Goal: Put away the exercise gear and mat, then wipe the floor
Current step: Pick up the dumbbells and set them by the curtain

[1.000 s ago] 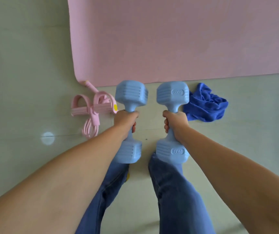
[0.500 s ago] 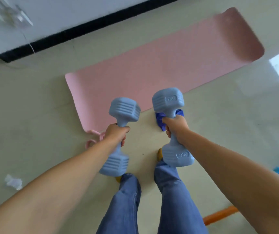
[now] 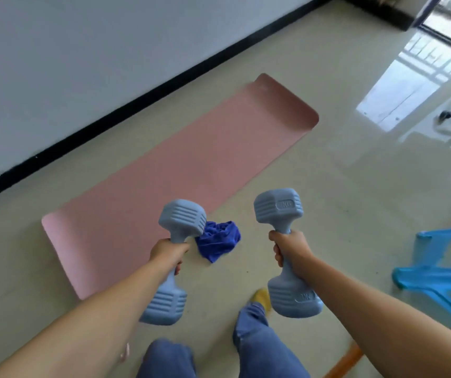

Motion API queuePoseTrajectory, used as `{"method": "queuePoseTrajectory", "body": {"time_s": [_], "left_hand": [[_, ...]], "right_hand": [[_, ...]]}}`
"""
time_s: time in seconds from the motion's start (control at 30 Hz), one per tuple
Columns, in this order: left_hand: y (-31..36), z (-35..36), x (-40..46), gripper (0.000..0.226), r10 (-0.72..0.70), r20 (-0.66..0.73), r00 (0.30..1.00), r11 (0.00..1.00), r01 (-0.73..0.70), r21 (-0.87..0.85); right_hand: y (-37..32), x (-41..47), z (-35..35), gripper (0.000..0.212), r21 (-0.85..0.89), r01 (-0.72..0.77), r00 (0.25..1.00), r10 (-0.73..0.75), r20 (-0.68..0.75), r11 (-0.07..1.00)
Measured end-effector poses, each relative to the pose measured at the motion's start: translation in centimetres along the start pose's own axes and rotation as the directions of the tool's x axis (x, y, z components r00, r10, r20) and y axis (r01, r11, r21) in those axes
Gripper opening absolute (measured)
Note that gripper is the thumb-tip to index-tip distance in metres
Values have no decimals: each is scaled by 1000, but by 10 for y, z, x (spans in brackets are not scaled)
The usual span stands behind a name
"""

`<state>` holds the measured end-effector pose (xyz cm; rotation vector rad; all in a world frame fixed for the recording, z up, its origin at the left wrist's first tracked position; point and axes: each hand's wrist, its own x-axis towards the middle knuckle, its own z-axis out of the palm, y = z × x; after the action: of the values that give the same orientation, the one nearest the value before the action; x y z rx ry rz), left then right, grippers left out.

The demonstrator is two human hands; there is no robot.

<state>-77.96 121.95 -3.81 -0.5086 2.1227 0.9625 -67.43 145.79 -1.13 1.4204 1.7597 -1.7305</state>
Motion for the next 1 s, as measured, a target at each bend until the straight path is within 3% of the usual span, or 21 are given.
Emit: {"method": "queuePoseTrajectory", "body": {"time_s": [0.2, 0.4, 0.63, 1.0], "left_hand": [[122, 107, 7, 15, 43, 126, 991, 999, -42, -12], [233, 163, 30, 11, 119, 169, 979, 989, -131, 65], [391, 223, 112, 10, 251, 193, 949, 940, -286, 187], [636, 385, 148, 13, 260, 439, 860, 848, -421, 323]], "right_hand": [[-17, 53, -127, 14, 100, -82, 986, 95, -139, 992], [-54, 121, -197, 11, 184, -94, 964, 136, -230, 978], [-145, 225, -261, 12, 244, -66, 950, 135, -281, 968], [-276, 351, -421, 15, 245, -91, 924, 173, -341, 965]]}}
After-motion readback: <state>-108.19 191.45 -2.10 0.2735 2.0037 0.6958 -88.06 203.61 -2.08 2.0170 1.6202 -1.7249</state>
